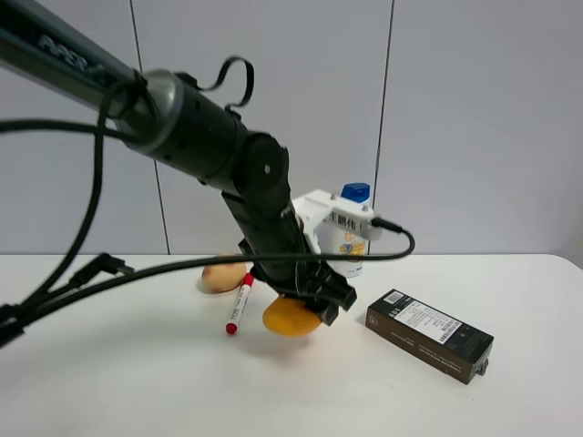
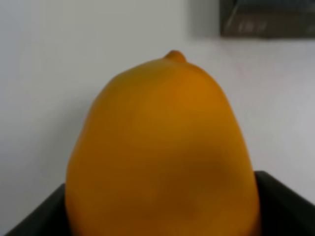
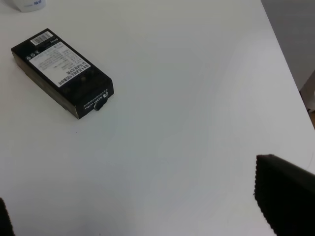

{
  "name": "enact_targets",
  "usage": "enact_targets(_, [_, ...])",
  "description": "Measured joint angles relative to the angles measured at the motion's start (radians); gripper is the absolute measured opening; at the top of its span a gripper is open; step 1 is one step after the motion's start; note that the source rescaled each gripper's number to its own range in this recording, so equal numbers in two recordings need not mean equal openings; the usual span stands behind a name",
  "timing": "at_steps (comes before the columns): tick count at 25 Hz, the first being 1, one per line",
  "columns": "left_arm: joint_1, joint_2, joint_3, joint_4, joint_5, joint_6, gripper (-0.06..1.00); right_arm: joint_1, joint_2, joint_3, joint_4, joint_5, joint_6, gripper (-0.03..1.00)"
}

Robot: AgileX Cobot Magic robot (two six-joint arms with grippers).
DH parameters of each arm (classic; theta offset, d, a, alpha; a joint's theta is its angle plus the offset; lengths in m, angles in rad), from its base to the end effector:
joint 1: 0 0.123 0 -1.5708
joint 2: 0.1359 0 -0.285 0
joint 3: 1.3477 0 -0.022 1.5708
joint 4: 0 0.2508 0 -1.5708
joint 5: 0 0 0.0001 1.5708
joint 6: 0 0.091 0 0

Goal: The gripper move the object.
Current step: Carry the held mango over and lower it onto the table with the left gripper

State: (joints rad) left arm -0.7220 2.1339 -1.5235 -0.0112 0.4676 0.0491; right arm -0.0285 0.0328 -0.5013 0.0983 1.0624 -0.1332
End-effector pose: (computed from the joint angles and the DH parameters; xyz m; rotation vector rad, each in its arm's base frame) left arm 0.3460 -0.3053 0.1587 0.9616 2.3985 -0.2644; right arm 0.0000 0.0078 0.2779 -0.1113 2.0705 0.0193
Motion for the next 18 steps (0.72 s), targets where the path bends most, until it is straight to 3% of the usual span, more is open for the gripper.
enact_targets(9, [0.015, -0.218, 0.000, 0.025, 0.215, -0.099, 0.02, 0.000, 0.000, 0.000, 0.000, 0.000, 0.000, 1.00])
enact_targets(14, [0.095, -0.275, 0.000, 0.122, 0.325, -0.245, 0.02, 0.000, 0.000, 0.000, 0.000, 0.000, 0.000, 1.00])
enact_targets(18, [0.182, -0.277, 0.002, 0.149, 0.335, -0.266, 0.02, 0.000, 0.000, 0.000, 0.000, 0.000, 0.000, 1.00])
